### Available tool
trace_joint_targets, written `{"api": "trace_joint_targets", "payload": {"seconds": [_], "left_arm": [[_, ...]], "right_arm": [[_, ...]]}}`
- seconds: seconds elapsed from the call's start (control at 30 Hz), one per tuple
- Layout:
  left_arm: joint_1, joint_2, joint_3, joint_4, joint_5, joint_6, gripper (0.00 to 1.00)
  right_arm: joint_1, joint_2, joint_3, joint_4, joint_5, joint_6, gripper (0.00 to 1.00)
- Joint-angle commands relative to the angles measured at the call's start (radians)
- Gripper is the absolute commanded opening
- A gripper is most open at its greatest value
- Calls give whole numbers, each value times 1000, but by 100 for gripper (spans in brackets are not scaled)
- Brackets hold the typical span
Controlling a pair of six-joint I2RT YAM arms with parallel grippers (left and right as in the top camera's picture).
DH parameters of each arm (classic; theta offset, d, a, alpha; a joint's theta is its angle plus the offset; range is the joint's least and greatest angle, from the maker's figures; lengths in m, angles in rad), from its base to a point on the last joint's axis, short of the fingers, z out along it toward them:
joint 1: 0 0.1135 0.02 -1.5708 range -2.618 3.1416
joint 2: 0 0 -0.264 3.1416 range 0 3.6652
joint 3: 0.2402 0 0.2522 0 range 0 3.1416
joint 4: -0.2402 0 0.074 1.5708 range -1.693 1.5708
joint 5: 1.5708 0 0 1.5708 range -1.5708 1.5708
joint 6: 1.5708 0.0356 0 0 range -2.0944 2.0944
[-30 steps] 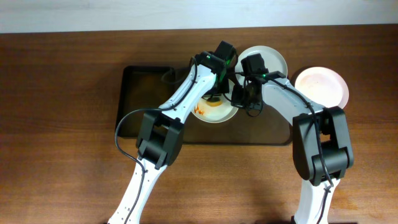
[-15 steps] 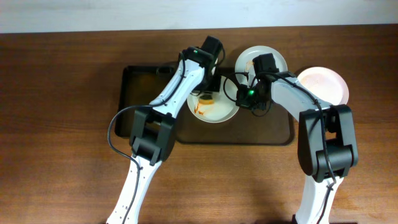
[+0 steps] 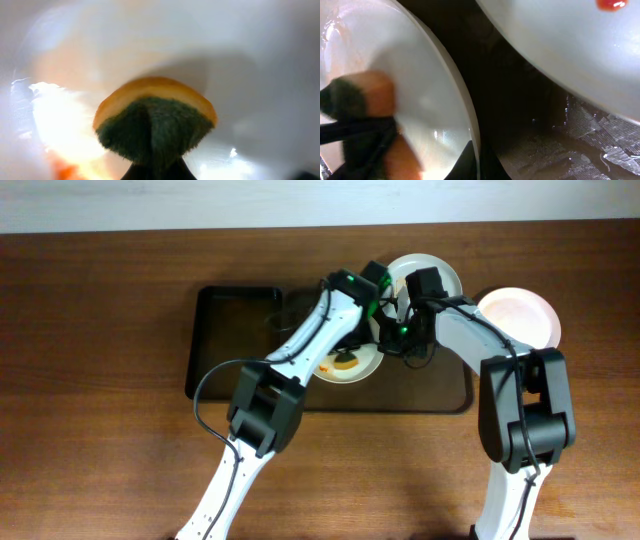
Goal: Clean dirty plates on tray and stack at the side
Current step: 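Scrub the second plate with the sponge in the left gripper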
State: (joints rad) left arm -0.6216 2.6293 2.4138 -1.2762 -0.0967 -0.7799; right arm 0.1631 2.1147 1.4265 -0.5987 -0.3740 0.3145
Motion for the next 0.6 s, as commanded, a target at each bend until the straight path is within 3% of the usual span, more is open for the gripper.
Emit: {"api": "trace_joint_targets", "payload": {"seconds": [0.0,0.2,0.3,0.4,0.5,0.57], "left_arm": [[-3,90,-44,90,-5,148,0],[106,90,-44,172,-135,148,0],[161,90,-44,103,5,149,0],[150,90,-44,-98,367,149,0],[120,90,-43,-245,381,267,0],[119,90,-43,-263,382,335,0]], "right_arm": [[-6,37,-23,-13,19,-12,4],[-5,37,-23,-12,26,-12,4],[-5,37,-23,-9,27,-12,4],[-5,37,-23,-6,26,-12,4],[-5,37,-23,-7,26,-12,4],[-5,37,-23,-7,26,-11,4]]}}
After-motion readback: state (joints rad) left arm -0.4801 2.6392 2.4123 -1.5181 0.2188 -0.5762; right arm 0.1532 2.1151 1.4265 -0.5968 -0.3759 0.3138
